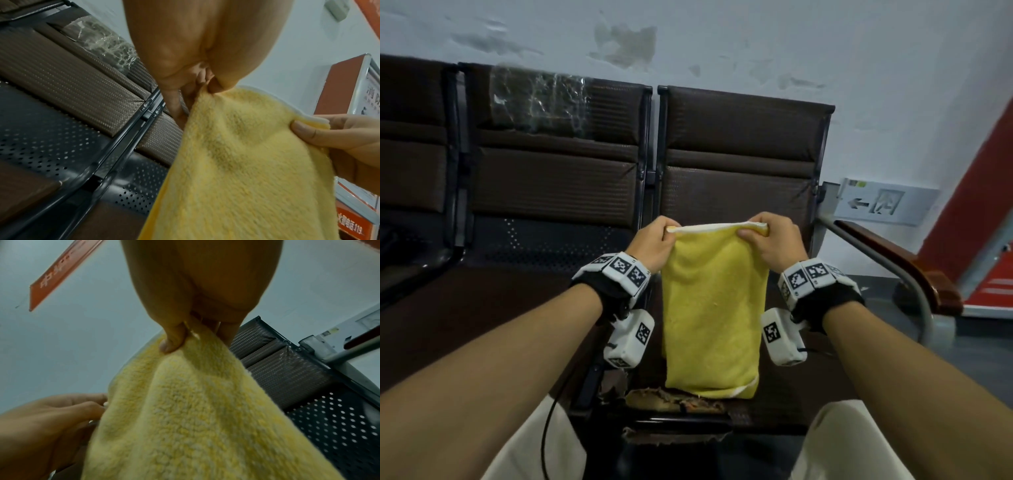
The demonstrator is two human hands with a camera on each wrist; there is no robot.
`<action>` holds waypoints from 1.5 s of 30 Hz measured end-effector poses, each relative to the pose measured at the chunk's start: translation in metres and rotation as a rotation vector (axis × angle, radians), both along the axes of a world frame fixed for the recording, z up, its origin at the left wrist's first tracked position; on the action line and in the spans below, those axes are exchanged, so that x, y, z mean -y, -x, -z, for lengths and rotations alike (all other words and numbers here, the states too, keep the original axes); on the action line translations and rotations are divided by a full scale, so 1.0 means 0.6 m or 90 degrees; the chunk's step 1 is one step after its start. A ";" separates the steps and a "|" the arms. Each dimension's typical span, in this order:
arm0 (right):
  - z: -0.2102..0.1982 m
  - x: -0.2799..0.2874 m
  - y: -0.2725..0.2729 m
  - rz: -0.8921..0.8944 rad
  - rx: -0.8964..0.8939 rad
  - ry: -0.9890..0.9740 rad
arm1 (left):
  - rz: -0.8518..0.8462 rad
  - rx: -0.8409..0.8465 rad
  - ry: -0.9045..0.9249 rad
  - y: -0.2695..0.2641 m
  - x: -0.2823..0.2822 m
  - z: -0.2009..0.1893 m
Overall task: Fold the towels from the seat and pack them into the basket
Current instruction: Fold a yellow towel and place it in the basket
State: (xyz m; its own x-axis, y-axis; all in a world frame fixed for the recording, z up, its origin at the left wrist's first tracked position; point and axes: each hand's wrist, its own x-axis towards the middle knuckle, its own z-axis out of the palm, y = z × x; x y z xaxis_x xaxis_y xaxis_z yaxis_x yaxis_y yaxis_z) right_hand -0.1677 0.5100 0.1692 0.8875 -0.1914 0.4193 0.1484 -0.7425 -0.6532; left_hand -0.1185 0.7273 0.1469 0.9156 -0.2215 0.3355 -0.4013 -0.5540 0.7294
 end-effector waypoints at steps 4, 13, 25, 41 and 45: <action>-0.022 0.002 -0.025 0.002 0.054 -0.007 | -0.031 0.071 0.042 -0.030 0.012 -0.036; -0.057 0.013 -0.021 -0.096 0.150 -0.071 | 0.024 0.152 0.225 -0.030 0.022 -0.076; 0.201 -0.001 0.137 -0.327 -0.545 0.164 | 0.408 -0.300 -0.342 0.135 -0.041 0.179; 0.254 0.080 -0.062 -0.045 -0.466 0.131 | 0.109 -0.191 -0.257 -0.068 0.070 0.244; 0.300 0.101 -0.121 0.015 -0.510 0.175 | 0.113 -0.139 -0.291 -0.136 0.101 0.284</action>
